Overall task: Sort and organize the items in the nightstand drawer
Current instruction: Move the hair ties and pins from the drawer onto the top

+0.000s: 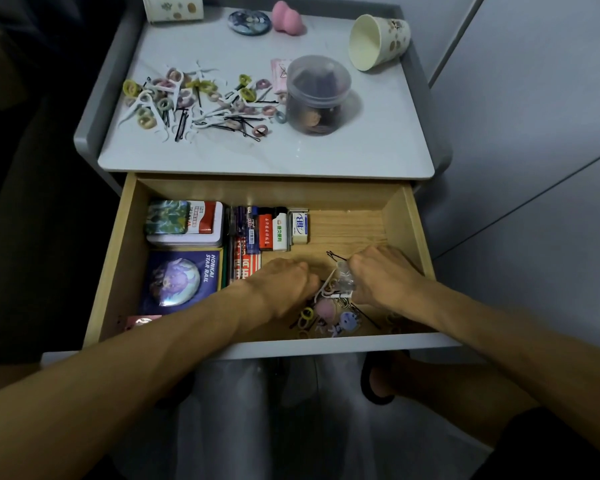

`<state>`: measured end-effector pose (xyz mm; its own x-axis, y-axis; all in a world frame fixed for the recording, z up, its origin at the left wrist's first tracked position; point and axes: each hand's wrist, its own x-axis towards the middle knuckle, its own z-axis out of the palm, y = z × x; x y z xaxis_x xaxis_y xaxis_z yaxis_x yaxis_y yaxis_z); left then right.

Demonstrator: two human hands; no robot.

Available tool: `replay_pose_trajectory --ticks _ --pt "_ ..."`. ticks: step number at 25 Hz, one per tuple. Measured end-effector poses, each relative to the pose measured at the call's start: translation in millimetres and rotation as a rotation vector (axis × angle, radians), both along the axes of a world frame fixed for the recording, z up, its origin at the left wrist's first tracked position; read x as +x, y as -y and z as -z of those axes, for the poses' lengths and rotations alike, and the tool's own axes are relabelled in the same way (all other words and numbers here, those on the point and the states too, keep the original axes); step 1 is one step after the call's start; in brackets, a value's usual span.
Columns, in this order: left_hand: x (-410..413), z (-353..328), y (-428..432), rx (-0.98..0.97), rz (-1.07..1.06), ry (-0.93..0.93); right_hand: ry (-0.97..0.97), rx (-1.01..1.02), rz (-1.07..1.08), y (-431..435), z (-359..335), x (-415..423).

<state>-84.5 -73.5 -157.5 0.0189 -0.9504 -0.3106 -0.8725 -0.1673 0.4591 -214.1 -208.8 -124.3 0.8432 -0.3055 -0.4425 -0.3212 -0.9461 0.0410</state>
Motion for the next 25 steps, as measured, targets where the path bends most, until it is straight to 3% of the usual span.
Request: replay_pose_trajectory --ticks 7,10,14,25 --pt "9.6 -2.0 1.1 0.07 -0.117 -0.158 0.006 0.167 0.058 11.0 -10.8 -3.6" --pt "14.6 -5.5 3.0 0.058 -0.097 -0.105 0.013 0.234 0.032 15.9 -27.3 -9.1" --pt "16.5 -21.6 2.5 -0.018 -0.078 -0.065 0.015 0.234 0.022 21.7 -39.7 -15.9" --pt "31.1 -109.3 -13.0 -0.173 -0.417 -0.345 0.135 0.158 0.053 13.2 -116.9 0.5"
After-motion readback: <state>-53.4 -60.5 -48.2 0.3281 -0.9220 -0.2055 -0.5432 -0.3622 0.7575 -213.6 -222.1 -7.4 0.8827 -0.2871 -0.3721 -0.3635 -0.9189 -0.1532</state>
